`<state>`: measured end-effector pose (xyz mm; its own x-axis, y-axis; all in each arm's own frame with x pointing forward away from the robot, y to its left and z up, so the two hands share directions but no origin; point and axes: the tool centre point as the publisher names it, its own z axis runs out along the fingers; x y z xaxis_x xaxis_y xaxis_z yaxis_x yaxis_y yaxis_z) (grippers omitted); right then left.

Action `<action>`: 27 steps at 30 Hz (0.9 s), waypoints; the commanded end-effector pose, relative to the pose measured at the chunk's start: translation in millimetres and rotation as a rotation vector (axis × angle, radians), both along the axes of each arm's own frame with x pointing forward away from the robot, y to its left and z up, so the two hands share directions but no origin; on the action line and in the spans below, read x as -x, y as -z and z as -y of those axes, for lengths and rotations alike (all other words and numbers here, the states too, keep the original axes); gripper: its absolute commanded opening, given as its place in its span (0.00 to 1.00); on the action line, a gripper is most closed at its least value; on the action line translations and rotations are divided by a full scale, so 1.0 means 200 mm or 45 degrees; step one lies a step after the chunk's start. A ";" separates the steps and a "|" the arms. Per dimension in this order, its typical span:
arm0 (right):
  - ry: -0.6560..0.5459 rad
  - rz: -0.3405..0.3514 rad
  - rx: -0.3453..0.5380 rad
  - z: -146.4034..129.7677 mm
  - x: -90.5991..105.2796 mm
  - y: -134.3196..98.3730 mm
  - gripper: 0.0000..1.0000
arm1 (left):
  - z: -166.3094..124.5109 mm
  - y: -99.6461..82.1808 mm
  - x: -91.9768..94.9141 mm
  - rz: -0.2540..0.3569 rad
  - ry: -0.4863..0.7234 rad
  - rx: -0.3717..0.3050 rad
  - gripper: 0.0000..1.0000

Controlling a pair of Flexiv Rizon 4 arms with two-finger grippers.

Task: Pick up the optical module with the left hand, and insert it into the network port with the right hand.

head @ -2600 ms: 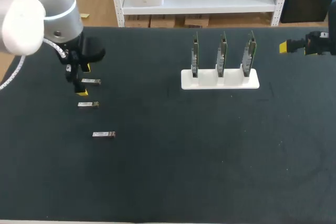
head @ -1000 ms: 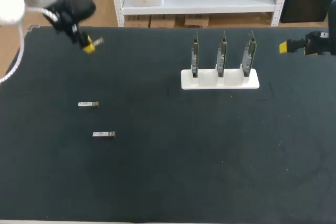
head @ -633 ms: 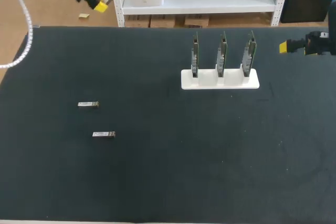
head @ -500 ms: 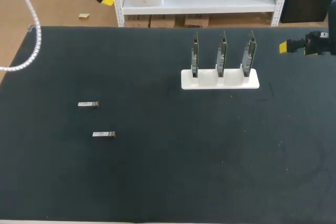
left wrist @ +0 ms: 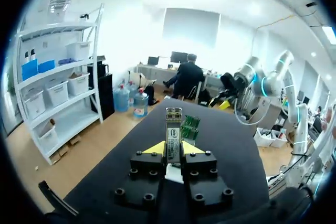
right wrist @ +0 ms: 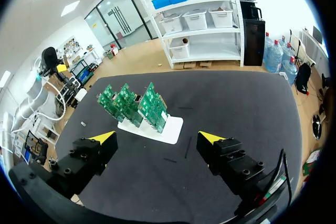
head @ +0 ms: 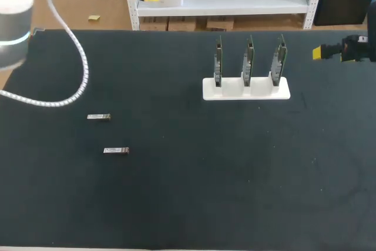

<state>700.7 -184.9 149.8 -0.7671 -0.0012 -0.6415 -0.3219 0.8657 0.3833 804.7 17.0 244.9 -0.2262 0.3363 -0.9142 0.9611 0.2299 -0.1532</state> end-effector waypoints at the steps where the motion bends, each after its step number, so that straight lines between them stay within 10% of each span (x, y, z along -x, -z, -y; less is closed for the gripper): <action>1: 0.003 0.001 0.002 0.00 0.00 0.00 1.00 | 0.09 0.05 -0.03 0.048 0.182 0.354 0.00; 27: 0.003 0.001 0.002 0.00 0.00 0.00 1.00 | 0.50 0.20 0.16 0.197 0.280 0.362 0.00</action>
